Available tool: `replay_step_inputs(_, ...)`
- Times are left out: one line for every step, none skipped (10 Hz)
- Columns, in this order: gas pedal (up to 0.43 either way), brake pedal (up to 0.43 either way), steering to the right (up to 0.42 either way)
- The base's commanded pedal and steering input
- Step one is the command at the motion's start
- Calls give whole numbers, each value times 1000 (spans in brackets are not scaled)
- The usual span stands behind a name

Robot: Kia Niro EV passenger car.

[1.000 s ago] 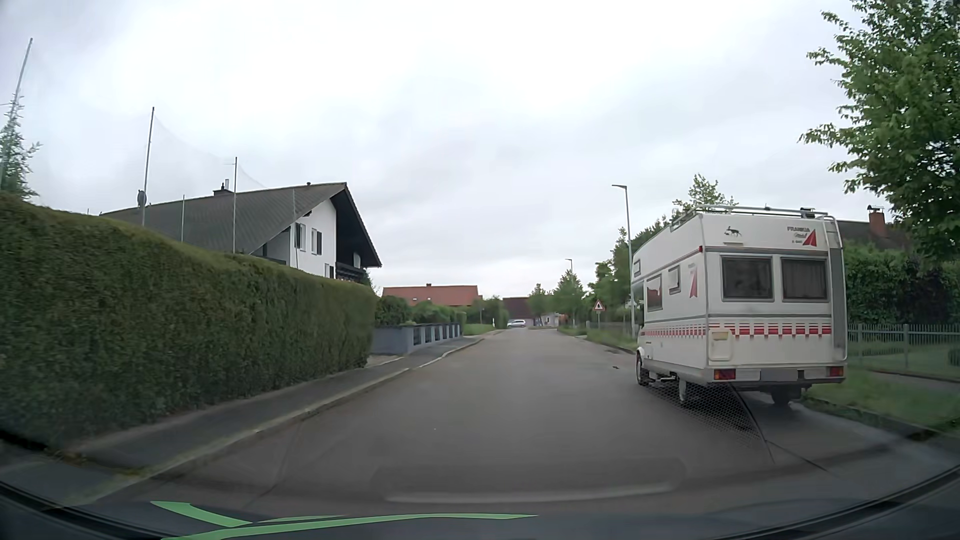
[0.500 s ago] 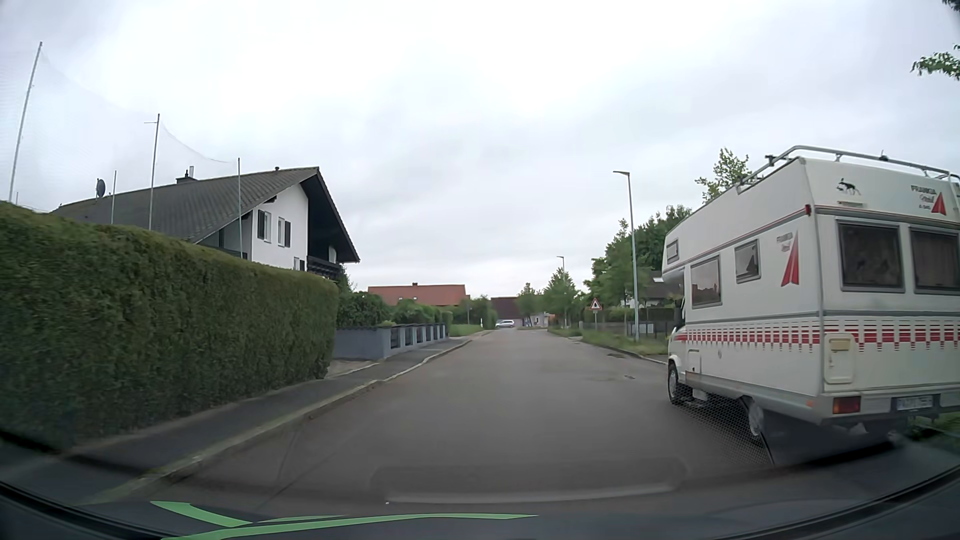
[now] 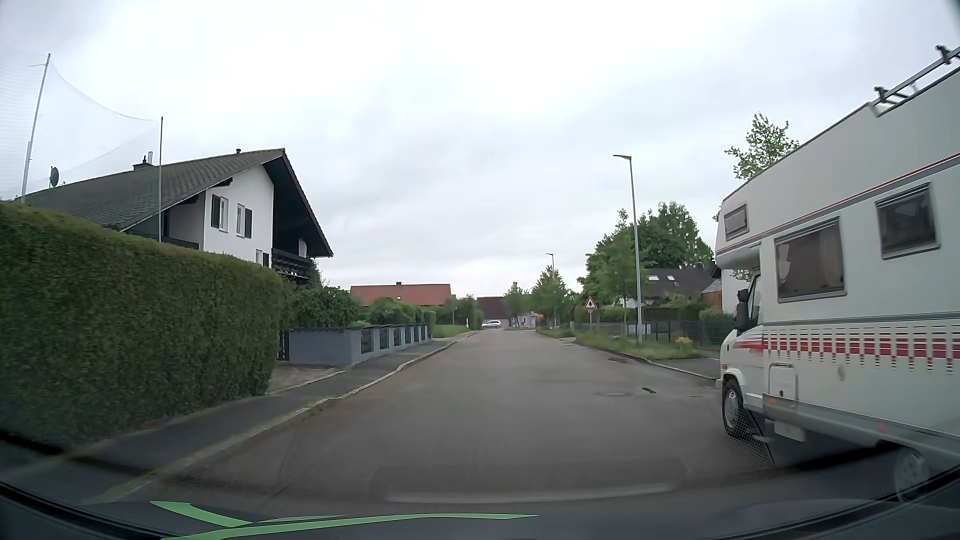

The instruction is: Follow the waypoints while adhering to traffic rules and regulations

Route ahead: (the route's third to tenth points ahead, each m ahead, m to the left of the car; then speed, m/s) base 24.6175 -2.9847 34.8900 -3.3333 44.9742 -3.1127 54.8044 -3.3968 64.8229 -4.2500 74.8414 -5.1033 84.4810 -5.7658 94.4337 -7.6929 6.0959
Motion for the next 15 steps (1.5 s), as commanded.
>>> replay_step_inputs(47,0,32)
replay_step_inputs(47,0,32)
replay_step_inputs(47,0,32)
replay_step_inputs(59,0,32)
replay_step_inputs(67,0,32)
replay_step_inputs(67,0,32)
replay_step_inputs(67,0,32)
replay_step_inputs(79,0,33)
replay_step_inputs(87,0,33)
replay_step_inputs(87,0,32)
replay_step_inputs(87,0,33)
replay_step_inputs(87,0,32)
replay_step_inputs(87,0,32)
replay_step_inputs(87,0,33)
replay_step_inputs(87,0,32)
